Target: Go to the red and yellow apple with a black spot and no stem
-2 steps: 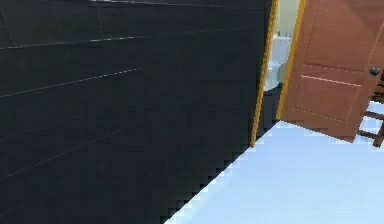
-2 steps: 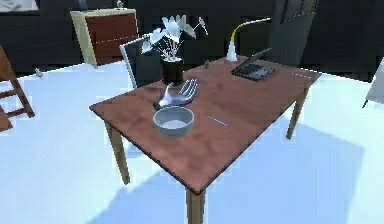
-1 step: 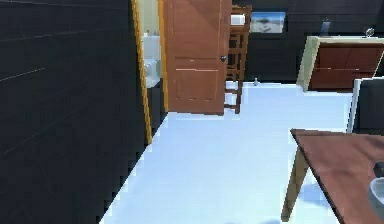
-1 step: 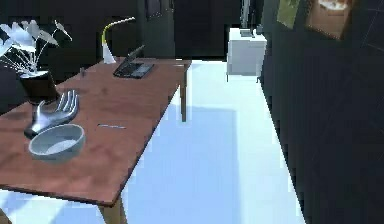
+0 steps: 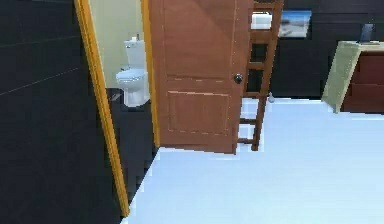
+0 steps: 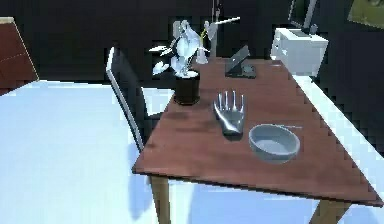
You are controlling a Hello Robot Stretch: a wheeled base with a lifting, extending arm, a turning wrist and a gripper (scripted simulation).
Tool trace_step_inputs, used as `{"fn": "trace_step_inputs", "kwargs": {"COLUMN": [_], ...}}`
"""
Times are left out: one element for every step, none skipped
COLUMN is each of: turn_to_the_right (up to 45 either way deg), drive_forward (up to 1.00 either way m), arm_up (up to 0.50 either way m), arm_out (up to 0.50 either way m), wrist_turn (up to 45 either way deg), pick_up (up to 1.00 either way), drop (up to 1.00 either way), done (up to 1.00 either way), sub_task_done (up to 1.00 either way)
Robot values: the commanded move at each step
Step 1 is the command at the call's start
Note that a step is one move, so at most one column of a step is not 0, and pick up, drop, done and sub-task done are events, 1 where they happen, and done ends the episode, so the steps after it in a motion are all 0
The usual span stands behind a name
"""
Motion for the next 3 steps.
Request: {"fn": "trace_step_inputs", "kwargs": {"turn_to_the_right": [0.0, 9.0, 3.0], "drive_forward": [1.00, 0.00, 0.00], "arm_up": [0.00, 0.00, 0.00], "arm_out": [0.00, 0.00, 0.00], "wrist_turn": [0.0, 0.0, 0.0], "pick_up": [0.00, 0.00, 0.00], "drop": [0.00, 0.00, 0.00], "done": [0.00, 0.00, 0.00], "sub_task_done": [0.00, 0.00, 0.00]}}
